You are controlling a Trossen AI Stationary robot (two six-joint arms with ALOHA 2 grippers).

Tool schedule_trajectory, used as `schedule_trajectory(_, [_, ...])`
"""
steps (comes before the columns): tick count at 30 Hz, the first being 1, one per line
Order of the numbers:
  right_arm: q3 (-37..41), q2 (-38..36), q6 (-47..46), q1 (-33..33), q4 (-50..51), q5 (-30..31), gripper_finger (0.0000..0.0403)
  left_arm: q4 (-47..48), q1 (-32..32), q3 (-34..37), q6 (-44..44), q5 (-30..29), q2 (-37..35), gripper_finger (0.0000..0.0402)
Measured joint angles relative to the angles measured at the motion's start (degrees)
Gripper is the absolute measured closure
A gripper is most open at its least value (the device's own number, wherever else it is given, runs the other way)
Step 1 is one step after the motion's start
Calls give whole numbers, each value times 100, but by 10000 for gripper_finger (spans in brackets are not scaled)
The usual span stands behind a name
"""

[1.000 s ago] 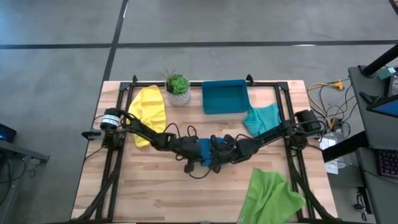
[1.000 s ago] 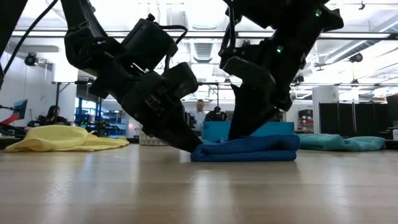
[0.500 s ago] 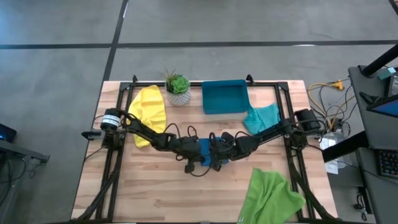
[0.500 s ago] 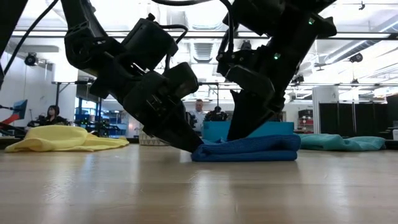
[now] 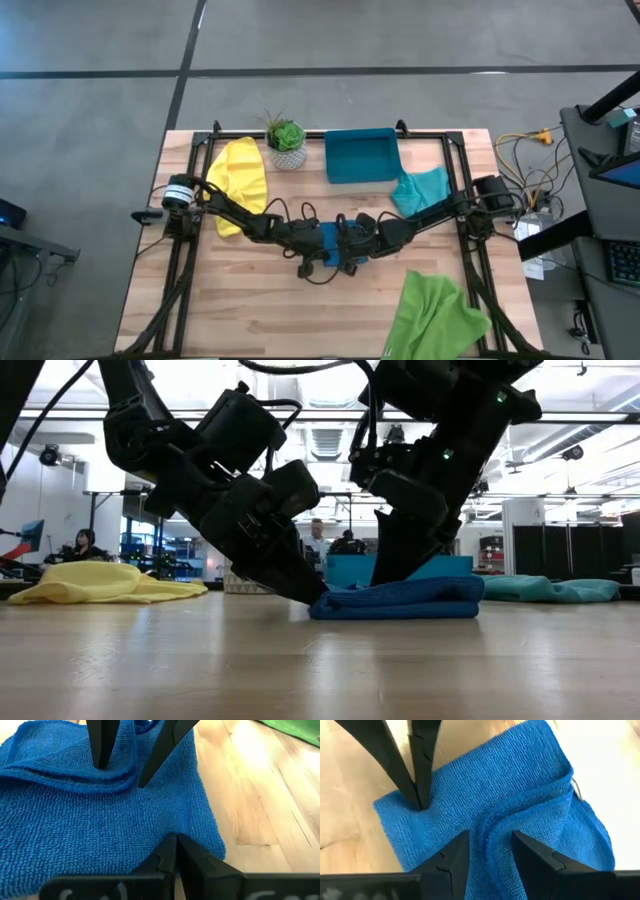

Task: Fold microfiber towels
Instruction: Fold the dark blue microfiber towel into the dark blue bin

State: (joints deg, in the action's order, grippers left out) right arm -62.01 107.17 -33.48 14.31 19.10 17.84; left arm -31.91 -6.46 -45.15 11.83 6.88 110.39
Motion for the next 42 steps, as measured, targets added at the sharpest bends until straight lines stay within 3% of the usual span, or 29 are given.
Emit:
schedule_trajectory(8, [-335,-175,46,202,120,175,305,-15,0,17,-7,-14,0,401])
schedule_trajectory(16, [-331,252,9,244,-100,-127,389,-15,11,17,-10,-13,0,401])
schedule_trajectory(23, [-352,420,-454,32,82,-88,394,1,11,17,-8,-18,0,401])
schedule_trajectory(28, [-344,279,-636,-38,637,513,394,49,12,17,-4,-31,-4,401])
schedule_trajectory(42, [-333,-109,-1311,-581,2008,1206,394,73,13,17,-20,-13,-7,401])
